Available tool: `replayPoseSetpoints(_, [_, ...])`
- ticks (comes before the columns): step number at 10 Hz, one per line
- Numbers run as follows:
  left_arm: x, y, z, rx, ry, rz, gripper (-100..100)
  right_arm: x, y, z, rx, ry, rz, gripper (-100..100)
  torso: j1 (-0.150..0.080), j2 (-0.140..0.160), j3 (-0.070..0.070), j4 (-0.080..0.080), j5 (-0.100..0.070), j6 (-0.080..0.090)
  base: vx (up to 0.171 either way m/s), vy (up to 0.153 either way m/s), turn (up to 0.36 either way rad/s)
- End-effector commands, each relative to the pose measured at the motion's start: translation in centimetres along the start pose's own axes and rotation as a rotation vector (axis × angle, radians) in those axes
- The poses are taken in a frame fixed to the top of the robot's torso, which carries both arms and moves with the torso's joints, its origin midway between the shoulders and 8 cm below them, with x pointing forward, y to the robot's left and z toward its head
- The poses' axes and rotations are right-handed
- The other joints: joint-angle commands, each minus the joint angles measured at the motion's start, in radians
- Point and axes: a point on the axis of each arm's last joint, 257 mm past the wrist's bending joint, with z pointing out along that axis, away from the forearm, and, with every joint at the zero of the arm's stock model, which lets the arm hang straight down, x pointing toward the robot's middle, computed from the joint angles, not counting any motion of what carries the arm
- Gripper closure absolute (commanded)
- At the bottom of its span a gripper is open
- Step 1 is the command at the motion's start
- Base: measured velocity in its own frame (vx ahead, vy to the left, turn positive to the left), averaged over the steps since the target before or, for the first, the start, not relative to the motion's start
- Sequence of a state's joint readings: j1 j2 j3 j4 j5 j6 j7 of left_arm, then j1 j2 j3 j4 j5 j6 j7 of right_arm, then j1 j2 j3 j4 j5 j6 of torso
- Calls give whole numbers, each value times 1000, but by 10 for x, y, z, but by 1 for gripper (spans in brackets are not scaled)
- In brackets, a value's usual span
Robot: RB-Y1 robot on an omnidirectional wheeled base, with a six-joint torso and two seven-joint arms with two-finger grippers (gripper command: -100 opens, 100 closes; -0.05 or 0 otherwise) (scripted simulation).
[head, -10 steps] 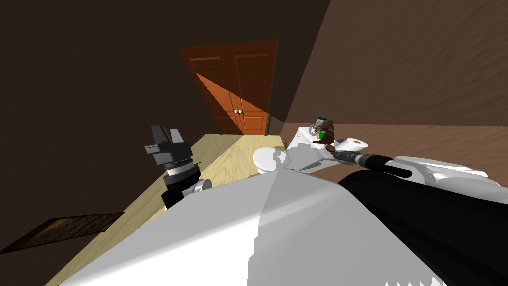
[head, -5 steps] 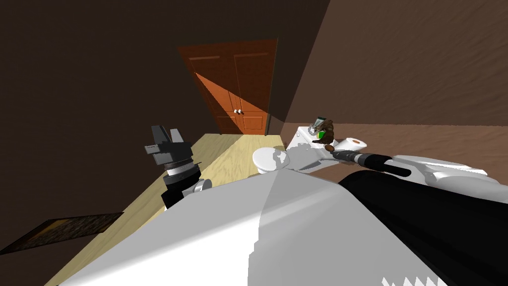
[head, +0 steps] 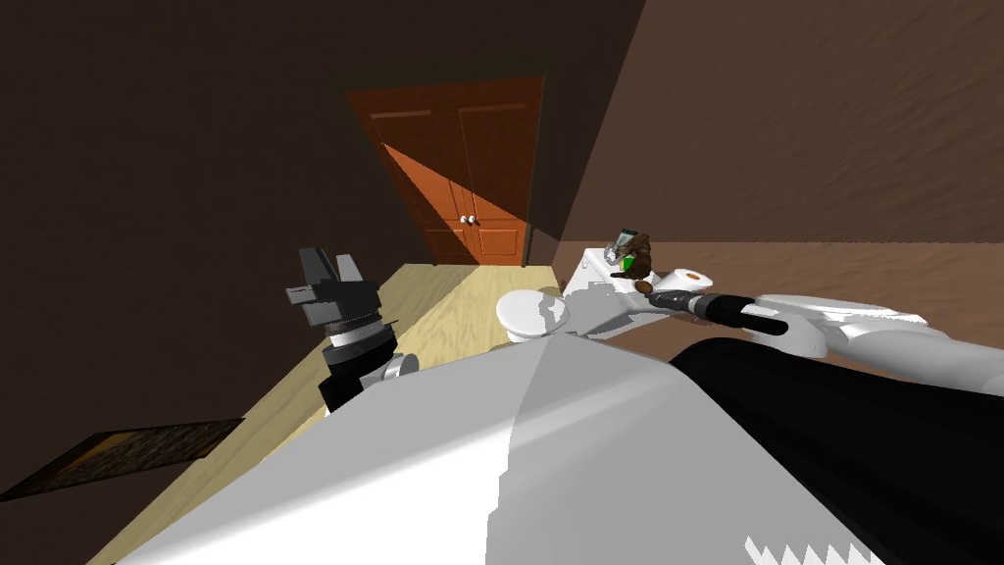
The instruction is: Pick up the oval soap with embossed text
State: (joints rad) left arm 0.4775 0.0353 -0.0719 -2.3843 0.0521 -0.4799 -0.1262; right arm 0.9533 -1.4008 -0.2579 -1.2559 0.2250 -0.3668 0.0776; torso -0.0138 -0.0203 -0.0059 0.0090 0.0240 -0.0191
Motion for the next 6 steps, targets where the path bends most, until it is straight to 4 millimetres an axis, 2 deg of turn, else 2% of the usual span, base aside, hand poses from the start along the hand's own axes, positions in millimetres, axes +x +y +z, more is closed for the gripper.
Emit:
replayPoseSetpoints(1, [0, 0, 0, 0, 0, 0, 0, -9, 9, 4, -1, 2, -3, 100, 0, 0, 0, 0, 0, 0, -48, -36, -11])
replayPoseSetpoints(4, [0, 0, 0, 0, 0, 0, 0, -22, 28, 10, -10, 11, -9, 100, 1, 0, 0, 0, 1, 0, -46, -36, -10])
replayPoseSetpoints(5, [0, 0, 0, 0, 0, 0, 0, -20, 23, 9, -10, 9, -9, 100, 1, 0, 0, 0, 1, -1, -16, -13, 6])
replayPoseSetpoints(6, [0, 0, 0, 0, 0, 0, 0, -21, 24, 9, -8, 8, -9, 0, 2, -1, 0, 0, 1, 0, 0, 0, 0])
